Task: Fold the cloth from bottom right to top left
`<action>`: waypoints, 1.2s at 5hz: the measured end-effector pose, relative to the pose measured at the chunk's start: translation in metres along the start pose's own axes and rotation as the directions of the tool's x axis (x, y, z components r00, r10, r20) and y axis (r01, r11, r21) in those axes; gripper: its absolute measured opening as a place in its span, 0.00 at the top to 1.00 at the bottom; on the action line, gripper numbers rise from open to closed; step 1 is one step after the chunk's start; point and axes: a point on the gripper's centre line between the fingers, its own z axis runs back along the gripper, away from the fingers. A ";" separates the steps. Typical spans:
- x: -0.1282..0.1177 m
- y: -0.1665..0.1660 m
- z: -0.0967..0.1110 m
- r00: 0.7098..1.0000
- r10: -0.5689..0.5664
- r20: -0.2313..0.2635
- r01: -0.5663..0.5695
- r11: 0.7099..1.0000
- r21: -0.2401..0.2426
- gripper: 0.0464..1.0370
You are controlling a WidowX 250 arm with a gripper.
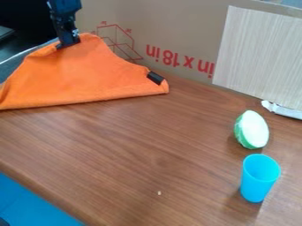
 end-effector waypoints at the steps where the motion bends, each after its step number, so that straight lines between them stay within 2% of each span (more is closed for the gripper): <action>1: 0.001 0.005 -0.010 1.000 0.003 -0.021 -0.003 1.000 -0.011 0.99; 2: -0.002 0.015 -0.017 0.999 0.028 -0.042 -0.029 0.999 -0.019 0.97; 3: -0.004 0.021 -0.021 0.997 0.042 -0.062 -0.043 0.999 -0.025 0.82; 4: -0.008 0.019 -0.029 0.997 0.026 -0.072 -0.028 0.999 -0.023 0.57; 5: -0.009 0.015 -0.022 0.999 0.003 -0.046 -0.003 1.000 0.018 0.27; 6: -0.009 0.006 0.005 1.000 -0.017 0.007 0.017 0.997 0.069 0.05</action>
